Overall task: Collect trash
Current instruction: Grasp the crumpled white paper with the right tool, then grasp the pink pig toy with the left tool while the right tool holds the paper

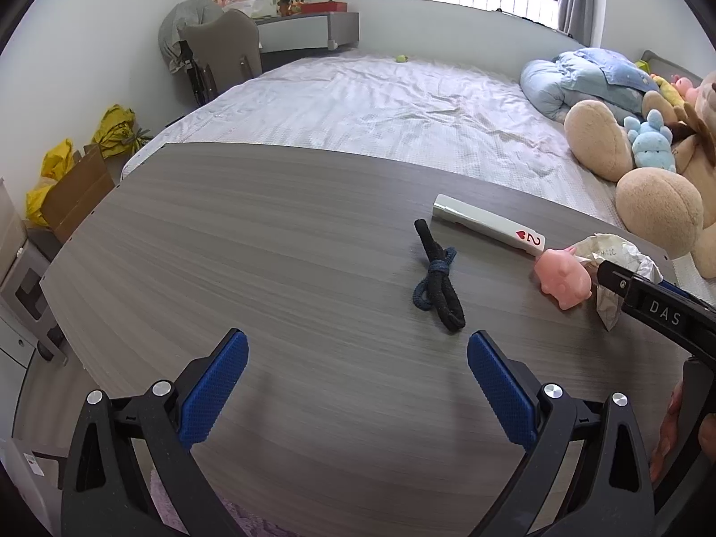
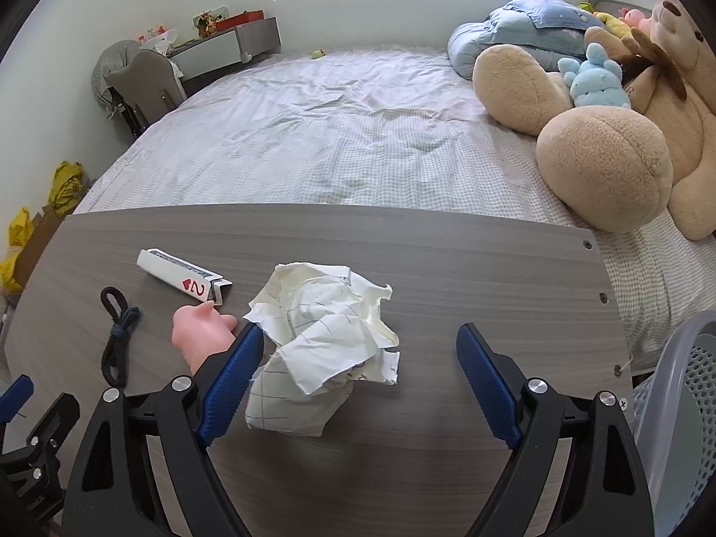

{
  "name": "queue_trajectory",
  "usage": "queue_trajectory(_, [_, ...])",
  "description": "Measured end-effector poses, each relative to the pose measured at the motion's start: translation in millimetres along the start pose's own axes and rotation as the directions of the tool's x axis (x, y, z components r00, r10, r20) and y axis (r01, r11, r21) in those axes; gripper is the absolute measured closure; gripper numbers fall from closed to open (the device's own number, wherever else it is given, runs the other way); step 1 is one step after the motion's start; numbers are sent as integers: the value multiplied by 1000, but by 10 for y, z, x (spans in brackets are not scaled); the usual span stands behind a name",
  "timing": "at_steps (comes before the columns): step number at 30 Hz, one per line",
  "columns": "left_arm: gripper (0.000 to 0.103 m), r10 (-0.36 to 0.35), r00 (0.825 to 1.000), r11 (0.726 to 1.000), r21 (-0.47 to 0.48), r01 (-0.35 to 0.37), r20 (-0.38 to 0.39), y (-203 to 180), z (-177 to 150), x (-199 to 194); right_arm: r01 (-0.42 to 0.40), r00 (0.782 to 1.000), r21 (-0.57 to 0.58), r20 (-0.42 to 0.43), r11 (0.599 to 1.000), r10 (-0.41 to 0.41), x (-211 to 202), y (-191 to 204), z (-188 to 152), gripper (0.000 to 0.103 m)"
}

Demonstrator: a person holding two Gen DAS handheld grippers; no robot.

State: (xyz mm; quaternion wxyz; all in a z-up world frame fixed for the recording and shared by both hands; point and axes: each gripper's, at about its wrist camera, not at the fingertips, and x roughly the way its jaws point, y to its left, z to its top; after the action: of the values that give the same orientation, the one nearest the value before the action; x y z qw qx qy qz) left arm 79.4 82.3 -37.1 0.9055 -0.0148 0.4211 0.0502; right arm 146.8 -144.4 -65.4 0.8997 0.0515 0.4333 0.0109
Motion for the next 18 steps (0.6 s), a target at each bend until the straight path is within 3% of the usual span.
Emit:
queue_trajectory(3, [6, -5, 1000, 1000, 7, 5, -2, -33, -4, -6, -37, 999, -2, 5, 999, 37, -31, -4, 6, 57])
queue_trajectory(4, [6, -8, 1000, 1000, 10, 8, -4, -49, -7, -9, -46, 999, -7, 9, 999, 46, -47, 3, 6, 60])
queue_trajectory(14, [6, -43, 999, 998, 49, 43, -10, -281, 5, -8, -61, 995, 17, 75, 998, 59, -358, -126, -88, 65])
queue_trajectory(18, [6, -68, 997, 996, 58, 69, -25, -438, 54, 42, -22, 994, 31, 109, 999, 19, -523, -265, -189, 65])
